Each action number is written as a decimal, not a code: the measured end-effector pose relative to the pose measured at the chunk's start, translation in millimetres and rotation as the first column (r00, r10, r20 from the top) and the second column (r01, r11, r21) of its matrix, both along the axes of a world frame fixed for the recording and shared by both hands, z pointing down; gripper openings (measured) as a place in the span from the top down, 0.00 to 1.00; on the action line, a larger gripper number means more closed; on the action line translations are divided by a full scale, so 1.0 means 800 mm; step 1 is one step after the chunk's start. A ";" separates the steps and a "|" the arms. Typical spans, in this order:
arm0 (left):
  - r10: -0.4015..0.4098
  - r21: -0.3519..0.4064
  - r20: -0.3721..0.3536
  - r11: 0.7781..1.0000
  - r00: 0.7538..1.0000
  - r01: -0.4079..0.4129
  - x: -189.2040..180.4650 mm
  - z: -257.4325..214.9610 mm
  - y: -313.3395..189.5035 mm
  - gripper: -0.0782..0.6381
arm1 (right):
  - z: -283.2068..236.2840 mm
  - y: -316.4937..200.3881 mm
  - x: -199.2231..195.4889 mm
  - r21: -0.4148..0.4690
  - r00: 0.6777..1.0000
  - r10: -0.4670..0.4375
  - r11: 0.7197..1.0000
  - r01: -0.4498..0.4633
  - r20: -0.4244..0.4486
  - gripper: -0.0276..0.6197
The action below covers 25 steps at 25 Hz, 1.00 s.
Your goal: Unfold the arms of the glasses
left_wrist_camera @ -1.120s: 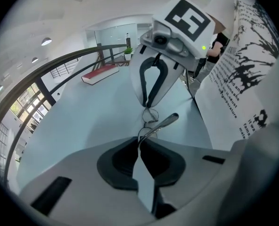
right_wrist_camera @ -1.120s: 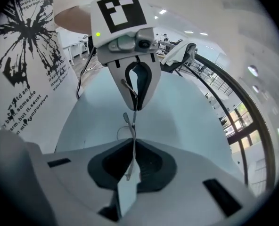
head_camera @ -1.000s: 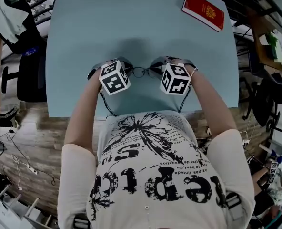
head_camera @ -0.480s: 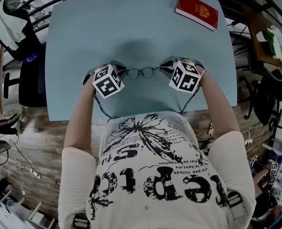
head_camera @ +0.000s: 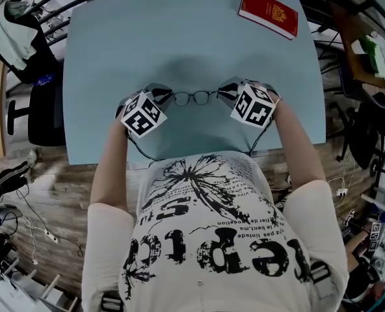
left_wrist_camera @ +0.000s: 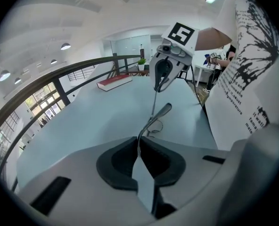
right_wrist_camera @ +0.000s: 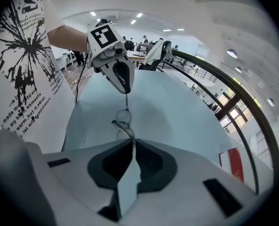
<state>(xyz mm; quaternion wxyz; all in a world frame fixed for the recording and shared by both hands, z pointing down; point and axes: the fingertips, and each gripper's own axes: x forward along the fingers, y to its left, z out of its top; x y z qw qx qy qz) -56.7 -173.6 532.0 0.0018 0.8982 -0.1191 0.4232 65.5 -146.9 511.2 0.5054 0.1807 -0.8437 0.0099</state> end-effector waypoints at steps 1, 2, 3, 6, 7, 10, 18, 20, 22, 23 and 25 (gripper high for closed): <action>-0.010 -0.010 -0.010 1.000 1.000 0.010 -0.001 0.000 0.002 0.85 | -0.001 -0.001 -0.002 0.006 1.000 0.008 1.000 -0.008 0.012 0.91; -0.020 -0.020 -0.022 1.000 1.000 0.020 -0.002 0.000 0.004 0.84 | -0.001 -0.001 -0.004 0.012 1.000 0.018 1.000 -0.018 0.024 0.90; -0.031 -0.028 -0.035 0.999 0.999 0.030 -0.003 -0.001 0.006 0.76 | -0.002 -0.002 -0.006 0.016 0.999 0.030 0.999 -0.031 0.037 0.89; -0.072 -0.027 -0.085 0.997 0.994 0.070 -0.010 -0.010 0.007 0.65 | -0.006 -0.003 -0.010 -0.004 0.992 0.080 0.997 -0.081 0.095 0.84; -0.085 -0.018 -0.110 0.996 0.990 0.083 -0.013 -0.018 0.007 0.65 | -0.010 -0.003 -0.012 -0.013 0.988 0.097 0.995 -0.096 0.118 0.83; -0.122 0.023 -0.205 0.991 0.971 0.129 -0.019 -0.054 0.008 0.65 | -0.030 0.003 -0.018 -0.043 0.971 0.136 0.991 -0.130 0.197 0.82; -0.166 0.153 -0.398 0.958 0.902 0.243 -0.021 -0.149 0.008 0.72 | -0.103 -0.004 -0.038 0.061 0.918 0.163 0.978 -0.197 0.362 0.88; -0.170 0.183 -0.453 0.943 0.875 0.278 -0.017 -0.175 0.006 0.77 | -0.122 -0.012 -0.041 0.097 0.892 0.188 0.964 -0.248 0.411 0.91; -0.174 0.205 -0.504 0.927 0.846 0.313 -0.014 -0.199 0.003 0.81 | -0.140 -0.023 -0.040 0.139 0.865 0.214 0.942 -0.306 0.455 0.91; -0.177 0.212 -0.529 0.920 0.830 0.331 -0.013 -0.210 0.001 0.82 | -0.149 -0.029 -0.037 0.164 0.848 0.228 0.925 -0.342 0.479 0.93; -0.189 0.218 -0.576 0.902 0.796 0.372 -0.014 -0.230 -0.003 0.84 | -0.168 -0.040 -0.029 0.218 0.809 0.251 0.882 -0.417 0.531 0.94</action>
